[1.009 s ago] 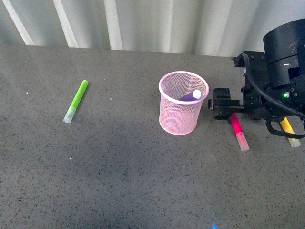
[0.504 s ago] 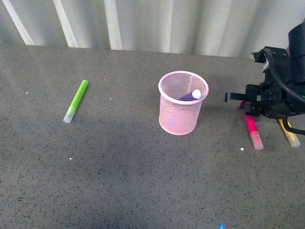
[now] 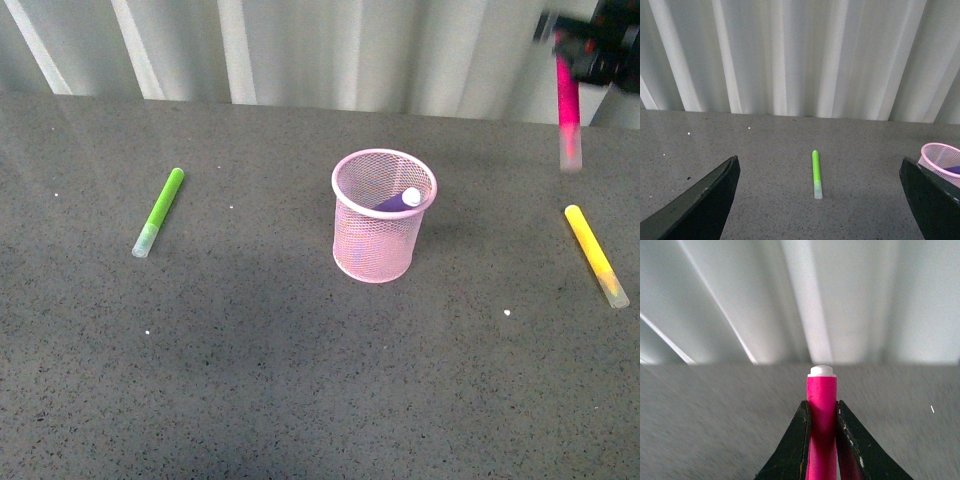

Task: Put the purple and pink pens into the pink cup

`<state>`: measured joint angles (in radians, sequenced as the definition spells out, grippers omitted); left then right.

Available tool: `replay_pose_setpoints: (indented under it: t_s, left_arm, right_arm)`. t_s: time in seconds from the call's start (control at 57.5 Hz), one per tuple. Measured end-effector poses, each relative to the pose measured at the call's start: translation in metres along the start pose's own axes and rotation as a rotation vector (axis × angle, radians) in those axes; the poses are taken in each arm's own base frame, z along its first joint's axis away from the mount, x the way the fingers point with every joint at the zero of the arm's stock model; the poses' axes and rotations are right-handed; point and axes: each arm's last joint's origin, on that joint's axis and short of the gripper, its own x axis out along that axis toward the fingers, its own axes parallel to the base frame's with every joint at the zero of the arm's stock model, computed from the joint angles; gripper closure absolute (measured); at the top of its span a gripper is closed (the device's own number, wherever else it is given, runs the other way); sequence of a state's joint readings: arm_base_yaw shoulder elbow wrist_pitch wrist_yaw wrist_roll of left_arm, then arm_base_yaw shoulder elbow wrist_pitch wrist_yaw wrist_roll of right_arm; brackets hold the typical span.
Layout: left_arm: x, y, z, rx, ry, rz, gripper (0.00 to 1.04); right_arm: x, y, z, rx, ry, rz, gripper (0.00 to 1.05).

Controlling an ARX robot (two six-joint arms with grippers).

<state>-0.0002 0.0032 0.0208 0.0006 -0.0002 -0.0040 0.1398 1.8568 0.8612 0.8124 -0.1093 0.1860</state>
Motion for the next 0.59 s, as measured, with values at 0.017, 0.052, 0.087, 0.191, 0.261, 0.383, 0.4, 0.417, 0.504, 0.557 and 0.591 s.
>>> replay_pose_setpoints:
  t_s: [0.017, 0.052, 0.087, 0.191, 0.261, 0.383, 0.4, 0.417, 0.504, 0.557, 0.591]
  left_arm:
    - [0.000, 0.000, 0.000, 0.000, 0.000, 0.000, 0.07]
    - [0.000, 0.000, 0.000, 0.000, 0.000, 0.000, 0.07]
    - [0.000, 0.000, 0.000, 0.000, 0.000, 0.000, 0.07]
    - [0.000, 0.000, 0.000, 0.000, 0.000, 0.000, 0.07]
    - [0.000, 0.000, 0.000, 0.000, 0.000, 0.000, 0.07]
    - [0.000, 0.000, 0.000, 0.000, 0.000, 0.000, 0.07]
    - [0.000, 0.000, 0.000, 0.000, 0.000, 0.000, 0.07]
    - [0.000, 0.000, 0.000, 0.000, 0.000, 0.000, 0.07]
    - [0.000, 0.000, 0.000, 0.000, 0.000, 0.000, 0.07]
    - [0.000, 0.000, 0.000, 0.000, 0.000, 0.000, 0.07]
    - [0.000, 0.000, 0.000, 0.000, 0.000, 0.000, 0.07]
  right_arm:
    - [-0.001, 0.003, 0.003, -0.007, -0.017, 0.015, 0.95]
    - [-0.007, 0.016, 0.011, -0.039, -0.092, 0.081, 0.96]
    - [-0.011, 0.029, 0.014, -0.063, -0.144, 0.151, 0.96]
    - [-0.012, 0.055, 0.006, -0.095, -0.177, 0.285, 0.96]
    - [-0.009, 0.065, -0.003, -0.098, -0.160, 0.328, 0.96]
    - [0.003, 0.076, -0.019, -0.096, -0.134, 0.358, 0.96]
    - [0.004, 0.077, -0.020, -0.096, -0.133, 0.359, 0.96]
    - [0.007, 0.077, -0.022, -0.096, -0.129, 0.358, 0.96]
    - [0.015, 0.080, -0.035, -0.090, -0.106, 0.359, 0.96]
    - [0.018, 0.080, -0.042, -0.087, -0.093, 0.361, 0.96]
    - [0.019, 0.080, -0.046, -0.085, -0.087, 0.361, 0.96]
